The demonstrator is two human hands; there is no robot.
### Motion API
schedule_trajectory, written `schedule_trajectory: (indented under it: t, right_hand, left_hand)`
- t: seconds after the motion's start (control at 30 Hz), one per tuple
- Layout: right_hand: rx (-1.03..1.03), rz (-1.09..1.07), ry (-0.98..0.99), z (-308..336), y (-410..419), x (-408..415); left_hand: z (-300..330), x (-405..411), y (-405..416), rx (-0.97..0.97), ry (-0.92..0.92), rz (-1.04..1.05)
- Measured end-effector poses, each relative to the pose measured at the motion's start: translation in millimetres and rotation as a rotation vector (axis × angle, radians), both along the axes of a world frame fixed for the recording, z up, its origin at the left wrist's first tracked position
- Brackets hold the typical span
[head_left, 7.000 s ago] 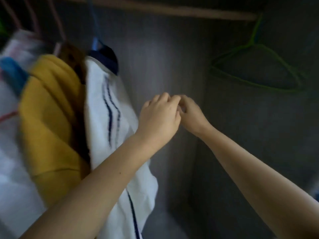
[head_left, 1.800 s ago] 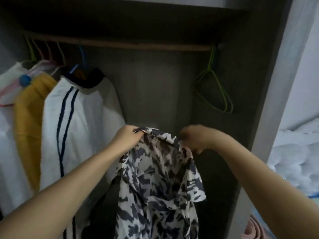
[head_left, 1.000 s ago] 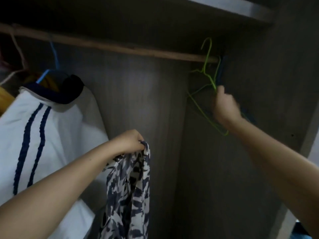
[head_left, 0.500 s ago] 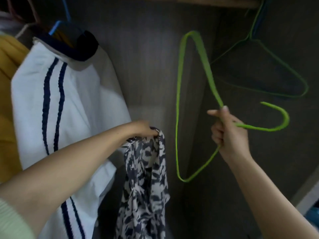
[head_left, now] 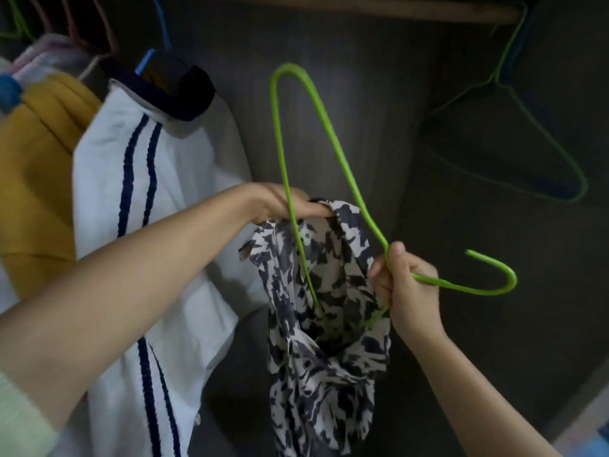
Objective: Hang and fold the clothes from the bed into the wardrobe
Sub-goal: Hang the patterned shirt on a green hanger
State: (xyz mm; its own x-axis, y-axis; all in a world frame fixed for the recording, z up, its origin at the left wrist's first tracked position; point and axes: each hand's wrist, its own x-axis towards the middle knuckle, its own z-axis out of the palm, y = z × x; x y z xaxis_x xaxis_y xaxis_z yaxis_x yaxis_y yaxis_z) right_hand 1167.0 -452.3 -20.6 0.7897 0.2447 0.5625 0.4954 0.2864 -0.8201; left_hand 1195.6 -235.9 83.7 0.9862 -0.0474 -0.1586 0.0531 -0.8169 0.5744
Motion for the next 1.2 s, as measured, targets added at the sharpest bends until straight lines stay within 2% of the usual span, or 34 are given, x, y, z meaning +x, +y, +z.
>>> schedule_trajectory:
  t: [0.1,0.2,0.23,0.3,0.4,0.47,0.53,0.63,0.7,0.77,0.9,1.0,1.1,1.13,1.2]
  right_hand:
    - [-0.271,0.021,-0.020,1,-6,8]
    - [-0.477,0.066,0.011,9,-20,15]
    - [-0.553,0.076,0.012,10,-25,16]
    - [-0.698,0.096,0.048,11,-33,16]
    - [-0.842,0.064,0.140,10,-43,13]
    - [-0.910,0.012,0.158,9,-47,12]
    - [-1.000,-0.020,0.167,11,-47,12]
    - [-1.175,-0.029,0.150,20,-41,11]
    - [-1.179,-0.054,0.094,28,-36,13]
    - [-1.129,-0.068,0.079,37,-30,18]
    - [-1.124,0.057,0.132,48,-25,21]
    - [-0.933,0.202,0.111,60,-40,23]
    - [-0.816,0.202,0.184,68,-68,35]
    - [-0.866,0.131,0.213,66,-78,41]
    - [-1.247,-0.024,0.198,59,-96,52]
  left_hand:
    - [10,-10,18,-0.080,-0.074,0.006]
    - [-1,-21,51,-0.001,-0.046,0.145]
    - [-7,-23,58,0.011,-0.002,0.193]
    - [-20,-21,61,-0.050,0.136,0.144]
    - [-40,-13,57,-0.119,0.168,0.173]
    - [-55,-12,58,-0.146,0.130,0.224]
    - [-68,-10,54,-0.090,0.023,0.263]
    - [-80,-8,25,-0.017,-0.174,0.188]
    - [-86,-7,4,0.014,-0.233,0.039]
    - [-83,-11,-12,-0.039,-0.203,-0.110]
    - [-74,-18,-7,-0.059,-0.275,-0.209]
    - [-84,-26,-3,-0.047,-0.210,-0.355]
    - [-92,-27,-14,-0.178,-0.310,-0.351]
    - [-91,-26,-15,-0.188,-0.375,-0.311]
    - [-91,-24,-13,-0.108,-0.476,-0.250]
